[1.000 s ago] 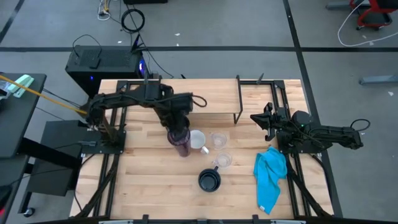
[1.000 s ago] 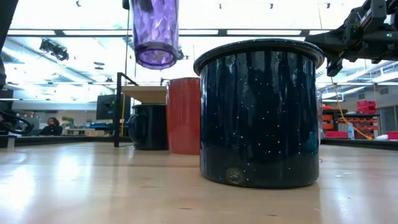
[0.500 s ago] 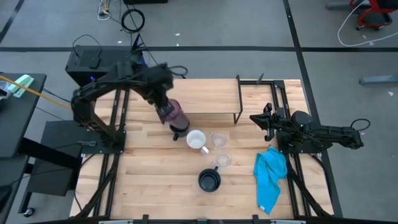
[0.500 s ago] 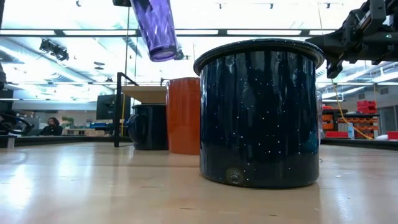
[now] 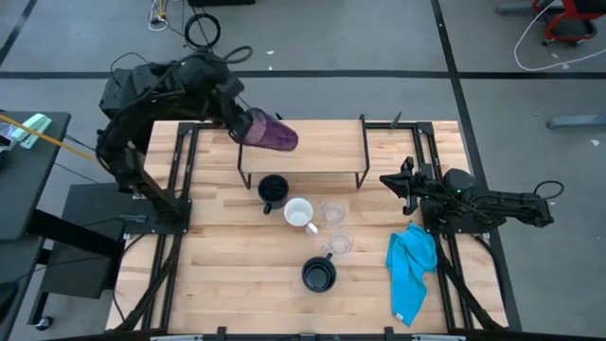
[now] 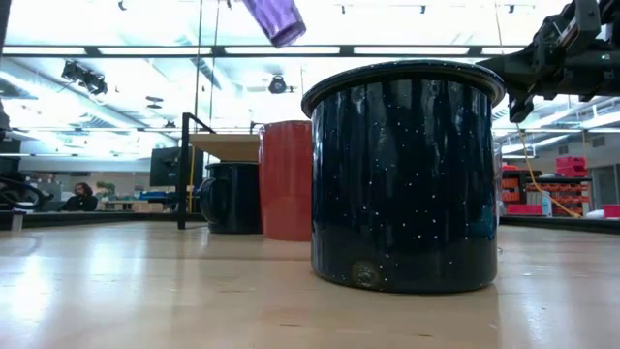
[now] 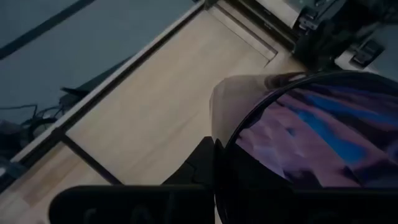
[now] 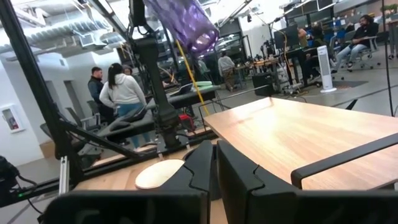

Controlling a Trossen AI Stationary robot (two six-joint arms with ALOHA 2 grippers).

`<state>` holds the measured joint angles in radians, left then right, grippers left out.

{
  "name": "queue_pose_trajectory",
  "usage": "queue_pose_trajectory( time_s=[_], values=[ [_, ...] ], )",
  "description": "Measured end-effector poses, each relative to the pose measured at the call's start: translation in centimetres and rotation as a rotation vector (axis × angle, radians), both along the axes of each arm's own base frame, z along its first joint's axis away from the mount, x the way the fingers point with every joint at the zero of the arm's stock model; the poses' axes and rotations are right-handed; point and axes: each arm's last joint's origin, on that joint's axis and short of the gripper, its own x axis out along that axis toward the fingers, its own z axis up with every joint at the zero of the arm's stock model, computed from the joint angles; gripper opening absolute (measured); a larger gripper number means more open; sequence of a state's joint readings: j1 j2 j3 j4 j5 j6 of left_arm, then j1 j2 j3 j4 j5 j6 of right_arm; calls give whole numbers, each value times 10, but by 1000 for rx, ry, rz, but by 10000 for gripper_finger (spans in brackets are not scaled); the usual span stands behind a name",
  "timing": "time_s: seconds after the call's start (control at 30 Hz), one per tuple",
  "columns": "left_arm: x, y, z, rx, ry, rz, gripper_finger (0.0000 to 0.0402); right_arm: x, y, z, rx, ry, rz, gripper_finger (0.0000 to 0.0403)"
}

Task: Stack small to large cups/mugs on shelf
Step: Put the purple cup on the shelf

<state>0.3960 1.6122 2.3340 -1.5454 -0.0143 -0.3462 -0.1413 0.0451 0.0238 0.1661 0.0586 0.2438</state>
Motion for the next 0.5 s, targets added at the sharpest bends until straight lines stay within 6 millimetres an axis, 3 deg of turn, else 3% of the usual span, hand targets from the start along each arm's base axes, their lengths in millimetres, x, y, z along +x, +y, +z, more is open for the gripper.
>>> queue_pose_trajectory(
  time_s=[0.07,0.5],
  values=[
    [-4,5,-6,-38,52,24,12,0,0,0,-6,1,-1,29],
    [34,22,-58,-130,242,17,12,0,0,0,-7,6,-5,29]
  ],
)
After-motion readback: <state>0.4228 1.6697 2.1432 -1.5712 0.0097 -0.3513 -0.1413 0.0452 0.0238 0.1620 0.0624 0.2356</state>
